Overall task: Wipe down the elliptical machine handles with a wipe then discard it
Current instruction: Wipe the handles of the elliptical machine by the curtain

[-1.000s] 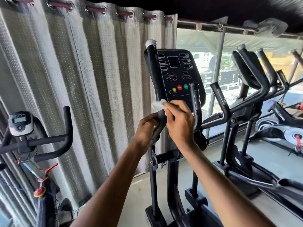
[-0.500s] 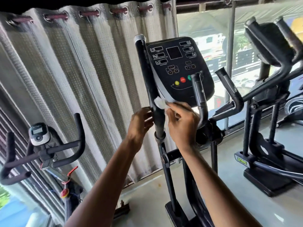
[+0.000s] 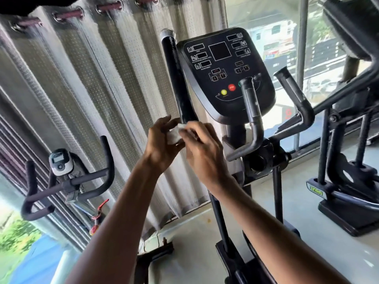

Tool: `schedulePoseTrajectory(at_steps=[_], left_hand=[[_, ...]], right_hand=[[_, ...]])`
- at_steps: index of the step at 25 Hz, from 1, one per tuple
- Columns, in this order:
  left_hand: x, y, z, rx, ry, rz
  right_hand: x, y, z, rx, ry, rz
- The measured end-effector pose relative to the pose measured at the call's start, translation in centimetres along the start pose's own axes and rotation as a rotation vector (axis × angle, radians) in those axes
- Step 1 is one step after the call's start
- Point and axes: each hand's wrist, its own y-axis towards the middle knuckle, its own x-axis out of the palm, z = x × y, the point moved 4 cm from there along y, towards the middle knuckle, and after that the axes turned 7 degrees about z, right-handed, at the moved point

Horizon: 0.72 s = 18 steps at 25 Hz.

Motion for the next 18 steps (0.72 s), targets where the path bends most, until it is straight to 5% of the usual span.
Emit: schedulePoseTrajectory(at_steps=[3, 8, 18], left_hand=[[0.0, 0.7, 0.9, 0.011, 0.167, -0.03], [0.5, 1.3, 1.9, 0.04, 0.346, -0.14], [-0.2, 2.7, 2.7, 0.101, 0.418, -0.328]], right_hand=[[-0.2, -3.8, 1.2, 0.088, 0.057, 0.07], [0.4, -4.9, 1.4, 0.616, 0.315, 0.483], [2.8, -6.5, 0.6, 0.766, 0.277, 0.653]])
